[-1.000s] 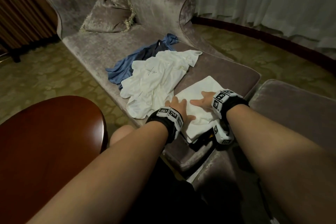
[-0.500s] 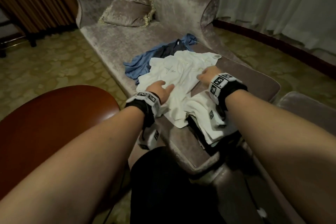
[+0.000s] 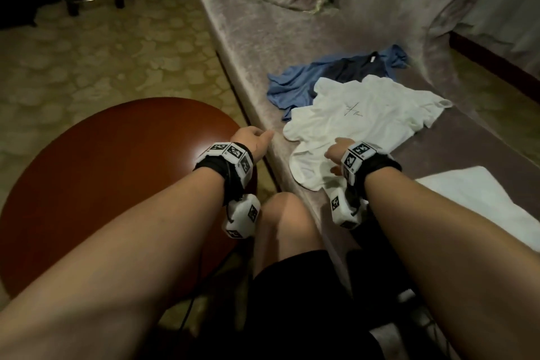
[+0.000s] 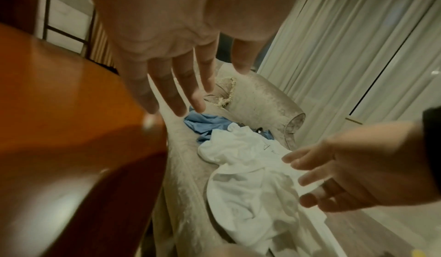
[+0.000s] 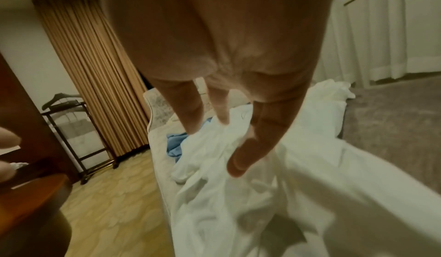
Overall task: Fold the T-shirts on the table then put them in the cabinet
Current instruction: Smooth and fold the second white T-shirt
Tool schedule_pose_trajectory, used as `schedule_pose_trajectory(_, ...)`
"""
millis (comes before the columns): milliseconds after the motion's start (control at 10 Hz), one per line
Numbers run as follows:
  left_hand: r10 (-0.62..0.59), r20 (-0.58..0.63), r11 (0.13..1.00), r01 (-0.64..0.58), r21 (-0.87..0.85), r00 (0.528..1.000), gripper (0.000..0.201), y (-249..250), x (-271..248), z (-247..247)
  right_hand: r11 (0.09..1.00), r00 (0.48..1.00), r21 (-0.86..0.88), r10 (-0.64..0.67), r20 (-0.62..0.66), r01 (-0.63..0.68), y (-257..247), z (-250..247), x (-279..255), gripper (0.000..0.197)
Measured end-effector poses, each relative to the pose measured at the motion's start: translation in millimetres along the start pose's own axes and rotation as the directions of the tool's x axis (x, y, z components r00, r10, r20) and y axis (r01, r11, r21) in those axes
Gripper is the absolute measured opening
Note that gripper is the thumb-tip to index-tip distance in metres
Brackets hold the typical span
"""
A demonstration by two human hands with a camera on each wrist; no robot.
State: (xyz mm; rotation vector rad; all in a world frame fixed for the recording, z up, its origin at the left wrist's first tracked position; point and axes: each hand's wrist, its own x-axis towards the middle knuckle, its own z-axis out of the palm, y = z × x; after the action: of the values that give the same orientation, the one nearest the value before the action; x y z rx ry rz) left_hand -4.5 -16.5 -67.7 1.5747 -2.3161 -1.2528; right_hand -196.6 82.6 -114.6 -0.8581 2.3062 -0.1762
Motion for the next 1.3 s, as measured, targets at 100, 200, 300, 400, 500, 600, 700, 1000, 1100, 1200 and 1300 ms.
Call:
schedule_pose_trajectory(100,-0.012,0.013,0.998,0.013,-0.063,1.000,0.045,-9,12,3,0.997,0.997,0.055,0.060,0.039,-0.062,-2,10,10,0.039)
schedule_pose_trajectory(200,-0.015,0.033,0.995,0.018,-0.094,0.999,0.044,-12,20,7,0.931,0.988,0.338,0.154,-0.023,-0.137,-2,18,27,0.050)
schedule_pose_trajectory(300,-0.018,0.039,0.995,0.021,-0.093,0.999,0.042,-13,25,7,0.924,0.975,0.320,0.222,-0.001,-0.210,2,18,32,0.045)
schedule_pose_trajectory(400,-0.019,0.047,0.993,0.025,-0.116,0.999,0.042,-11,23,3,0.989,0.992,0.119,0.095,-0.087,-0.084,-10,2,-5,0.036)
schedule_pose_trajectory(500,0.005,0.054,0.993,0.001,-0.116,0.999,0.044,-4,14,-6,0.930,0.975,0.356,0.159,-0.157,-0.094,-11,-6,-7,0.040)
schedule_pose_trajectory(600,0.031,0.029,0.991,-0.027,-0.130,0.999,0.045,6,-3,-19,0.931,0.960,0.352,0.179,-0.216,-0.094,-17,-21,-20,0.041)
schedule_pose_trajectory(700,0.076,-0.018,0.983,-0.077,-0.165,0.997,0.043,19,-25,-34,0.940,0.946,0.340,0.111,-0.305,-0.001,-30,-45,-39,0.040)
schedule_pose_trajectory(1000,0.157,-0.220,0.950,-0.208,-0.232,0.963,0.046,42,-116,-105,0.807,0.731,0.323,-0.186,-0.656,0.495,-108,-117,-156,0.026)
schedule_pose_trajectory(1100,0.181,-0.268,0.941,-0.246,-0.233,0.946,0.053,45,-148,-133,0.699,0.636,0.303,-0.276,-0.720,0.647,-147,-129,-201,0.024)
schedule_pose_trajectory(1200,0.215,-0.365,0.927,-0.306,-0.215,0.906,0.060,47,-172,-162,0.577,0.554,0.292,-0.350,-0.755,0.763,-189,-139,-246,0.024)
schedule_pose_trajectory(1300,0.206,-0.467,0.910,-0.344,-0.231,0.860,0.069,43,-189,-195,0.442,0.515,0.326,-0.423,-0.746,0.836,-233,-145,-283,0.018)
